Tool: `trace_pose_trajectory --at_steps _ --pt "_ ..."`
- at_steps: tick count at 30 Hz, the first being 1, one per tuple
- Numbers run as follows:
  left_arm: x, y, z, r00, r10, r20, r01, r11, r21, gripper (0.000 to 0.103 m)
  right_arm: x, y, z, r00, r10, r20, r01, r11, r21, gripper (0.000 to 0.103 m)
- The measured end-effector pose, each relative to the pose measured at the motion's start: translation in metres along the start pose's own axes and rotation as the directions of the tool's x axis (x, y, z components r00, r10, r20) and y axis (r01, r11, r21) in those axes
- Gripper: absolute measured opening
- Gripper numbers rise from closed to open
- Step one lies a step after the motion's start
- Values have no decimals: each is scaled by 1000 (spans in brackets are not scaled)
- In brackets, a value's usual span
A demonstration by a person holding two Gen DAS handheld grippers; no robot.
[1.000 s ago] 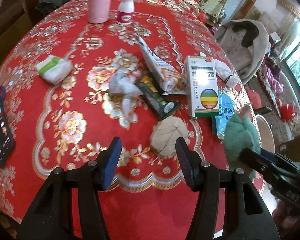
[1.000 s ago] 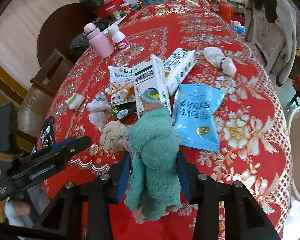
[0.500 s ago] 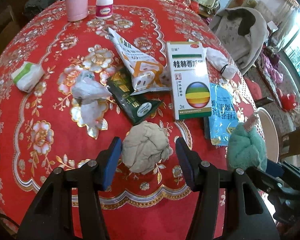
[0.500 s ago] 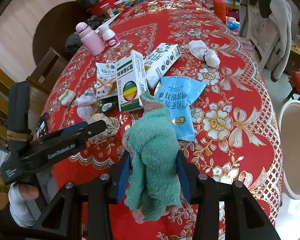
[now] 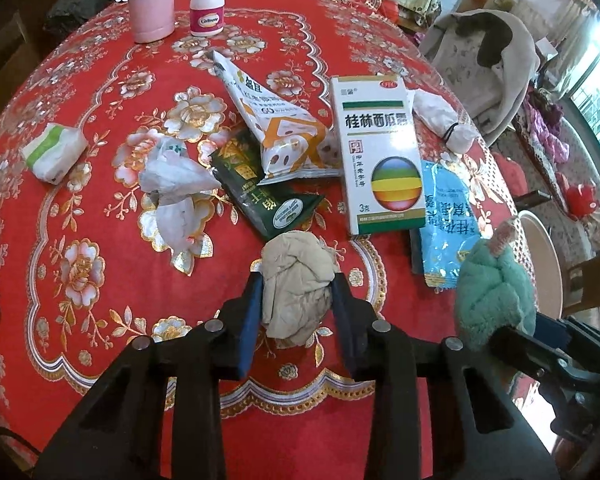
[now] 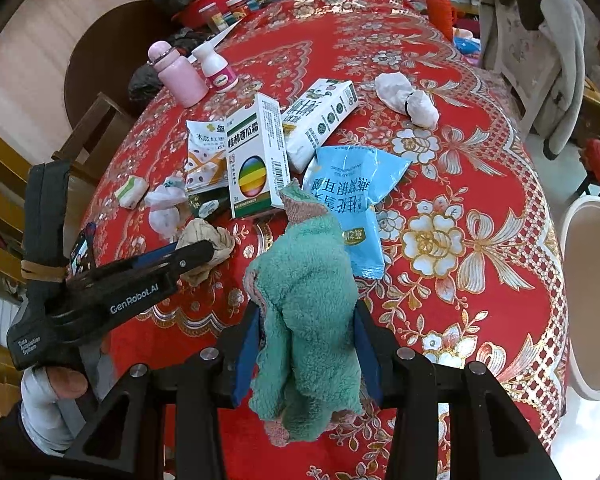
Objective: Collect trash
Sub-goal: 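Grasp the beige crumpled cloth with the left tool, then carry the towel and cloth over the beige bucket and open both tools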
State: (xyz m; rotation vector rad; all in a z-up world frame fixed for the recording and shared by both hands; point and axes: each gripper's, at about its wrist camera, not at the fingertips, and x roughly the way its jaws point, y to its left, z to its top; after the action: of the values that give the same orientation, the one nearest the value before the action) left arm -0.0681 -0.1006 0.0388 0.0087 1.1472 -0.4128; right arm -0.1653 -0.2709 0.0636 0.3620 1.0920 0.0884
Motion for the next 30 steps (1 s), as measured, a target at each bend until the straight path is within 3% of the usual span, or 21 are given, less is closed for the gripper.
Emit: trace_pose_trajectory --at_steps 15,30 --pt "-38 -22 7 998 -37 57 35 998 44 31 -12 -5 9 999 3 44 -4 1000 15 43" --pt "-45 -92 13 991 -110 70 97 980 172 31 -40 -50 6 995 -49 88 40 994 97 43"
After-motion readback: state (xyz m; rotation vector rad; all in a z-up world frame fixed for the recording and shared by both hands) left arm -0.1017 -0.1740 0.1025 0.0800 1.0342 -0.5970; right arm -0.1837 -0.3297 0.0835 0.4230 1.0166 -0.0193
